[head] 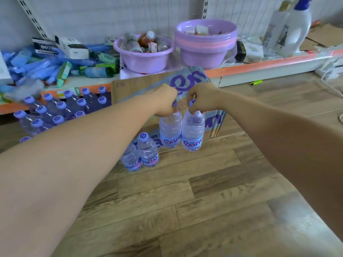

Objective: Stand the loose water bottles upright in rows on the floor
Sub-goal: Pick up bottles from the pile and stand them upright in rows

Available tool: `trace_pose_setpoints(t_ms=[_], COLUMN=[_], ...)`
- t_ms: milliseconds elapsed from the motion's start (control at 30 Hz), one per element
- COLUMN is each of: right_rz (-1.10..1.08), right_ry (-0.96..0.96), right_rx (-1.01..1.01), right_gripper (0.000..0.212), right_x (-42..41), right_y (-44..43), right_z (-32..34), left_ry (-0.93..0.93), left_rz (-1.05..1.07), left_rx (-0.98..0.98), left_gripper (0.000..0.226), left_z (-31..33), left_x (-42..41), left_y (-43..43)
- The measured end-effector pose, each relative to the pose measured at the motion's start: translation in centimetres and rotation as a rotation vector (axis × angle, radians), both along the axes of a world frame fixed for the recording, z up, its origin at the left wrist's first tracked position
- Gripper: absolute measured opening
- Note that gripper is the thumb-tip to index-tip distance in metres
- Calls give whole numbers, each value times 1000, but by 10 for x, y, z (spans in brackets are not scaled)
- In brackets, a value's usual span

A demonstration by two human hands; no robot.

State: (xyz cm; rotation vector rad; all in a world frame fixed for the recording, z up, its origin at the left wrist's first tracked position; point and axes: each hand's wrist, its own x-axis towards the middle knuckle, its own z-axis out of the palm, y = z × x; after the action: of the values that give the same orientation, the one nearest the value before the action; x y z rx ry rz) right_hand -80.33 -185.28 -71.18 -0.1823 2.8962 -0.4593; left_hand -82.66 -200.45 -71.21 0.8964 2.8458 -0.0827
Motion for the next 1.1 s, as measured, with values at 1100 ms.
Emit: trace_pose_setpoints(t_ms=[1100], right_rz=[29], right_ry=[-74], right_rx=[-4], right_gripper=[21], right_x=[-20], right_y=[-14], right_z=[-115], left_ry=[-105], left_rz=[71], left_rx=[40], left_gripper=[42], left_z=[-120], left_x=[-13], left_y=[-19])
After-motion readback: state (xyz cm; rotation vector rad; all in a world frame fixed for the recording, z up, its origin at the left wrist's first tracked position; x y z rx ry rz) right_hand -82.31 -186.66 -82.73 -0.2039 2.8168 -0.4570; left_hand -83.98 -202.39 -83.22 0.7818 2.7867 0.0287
